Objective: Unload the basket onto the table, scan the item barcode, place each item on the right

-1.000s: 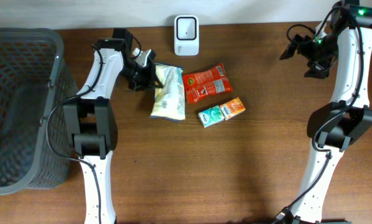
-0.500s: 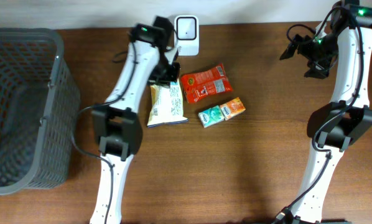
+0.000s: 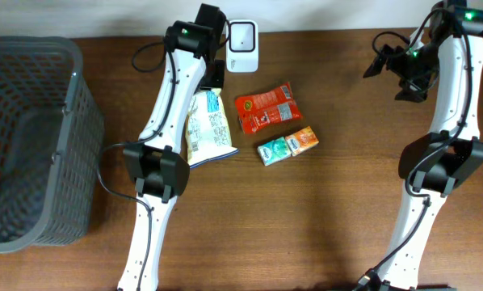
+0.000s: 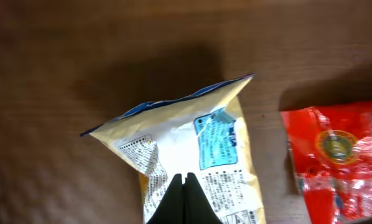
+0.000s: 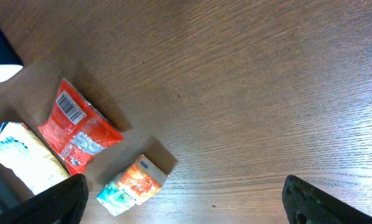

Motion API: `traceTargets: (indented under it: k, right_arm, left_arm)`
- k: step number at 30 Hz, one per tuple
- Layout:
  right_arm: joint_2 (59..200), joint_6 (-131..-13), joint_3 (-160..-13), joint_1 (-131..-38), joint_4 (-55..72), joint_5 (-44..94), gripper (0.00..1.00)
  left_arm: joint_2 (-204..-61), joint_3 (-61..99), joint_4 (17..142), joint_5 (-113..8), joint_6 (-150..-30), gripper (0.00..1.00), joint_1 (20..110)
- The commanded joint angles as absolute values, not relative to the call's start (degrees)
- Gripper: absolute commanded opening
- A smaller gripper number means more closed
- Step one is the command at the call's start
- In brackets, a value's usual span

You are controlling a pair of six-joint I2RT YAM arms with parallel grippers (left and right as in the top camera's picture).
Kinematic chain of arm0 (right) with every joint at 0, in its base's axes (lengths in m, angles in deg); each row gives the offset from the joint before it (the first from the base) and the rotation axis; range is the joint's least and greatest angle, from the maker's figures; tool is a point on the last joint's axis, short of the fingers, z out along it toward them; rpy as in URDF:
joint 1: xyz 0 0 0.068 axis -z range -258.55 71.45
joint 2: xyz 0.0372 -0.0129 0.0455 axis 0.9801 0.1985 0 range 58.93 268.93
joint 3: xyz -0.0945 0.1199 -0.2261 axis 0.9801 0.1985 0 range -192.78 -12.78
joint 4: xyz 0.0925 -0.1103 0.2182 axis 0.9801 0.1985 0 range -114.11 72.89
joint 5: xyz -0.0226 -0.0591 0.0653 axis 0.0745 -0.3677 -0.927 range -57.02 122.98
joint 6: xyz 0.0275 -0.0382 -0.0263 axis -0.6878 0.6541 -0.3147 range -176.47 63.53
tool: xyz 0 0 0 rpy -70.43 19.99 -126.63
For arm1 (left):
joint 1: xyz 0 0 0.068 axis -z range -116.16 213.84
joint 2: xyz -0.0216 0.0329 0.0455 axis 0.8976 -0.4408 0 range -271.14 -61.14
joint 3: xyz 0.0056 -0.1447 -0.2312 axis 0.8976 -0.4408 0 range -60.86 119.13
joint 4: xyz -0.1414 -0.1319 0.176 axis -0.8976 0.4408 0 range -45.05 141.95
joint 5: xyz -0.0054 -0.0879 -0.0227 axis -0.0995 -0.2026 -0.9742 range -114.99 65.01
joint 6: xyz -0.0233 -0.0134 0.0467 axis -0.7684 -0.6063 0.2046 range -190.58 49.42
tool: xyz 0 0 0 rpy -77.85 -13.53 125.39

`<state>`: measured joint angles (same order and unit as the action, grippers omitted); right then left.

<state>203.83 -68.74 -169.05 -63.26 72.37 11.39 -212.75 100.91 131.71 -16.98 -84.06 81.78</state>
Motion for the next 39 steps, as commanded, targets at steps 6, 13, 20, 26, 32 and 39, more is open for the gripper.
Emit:
traceTargets:
  k: [6,13,20,26,32,39]
  right_arm:
    - [201.91,-69.2,-169.97,-63.15,72.55,11.11,0.98]
    - [201.91,-69.2,-169.97,-63.13,72.55,11.11,0.99]
    - [201.91,-69.2,-169.97,-63.15,72.55,11.11,0.98]
    - [201.91,-69.2,-169.97,-63.15,72.55,11.11,0.98]
    - [201.91,-69.2,-169.97,-63.15,72.55,11.11,0.99]
    - [201.91,-69.2,-169.97,-63.15,72.55,11.11,0.98]
  left_arm:
    - [-222.56,98.7,129.22,-9.07,-86.39,0.0,80.68]
    - [-209.25,107.29,141.7,-25.26,-85.45,0.0,80.99]
    - [-209.29,89.57,141.7,-32.89,-79.88,0.0,84.12]
    - [-208.66,81.81,140.76,-24.78,-79.92,0.0,84.16]
    - [-208.07,87.53,140.19,-22.23,-81.35,0.0,83.81]
    - [-208.57,65.17,125.35,-21.02,-83.16,0.14,83.77]
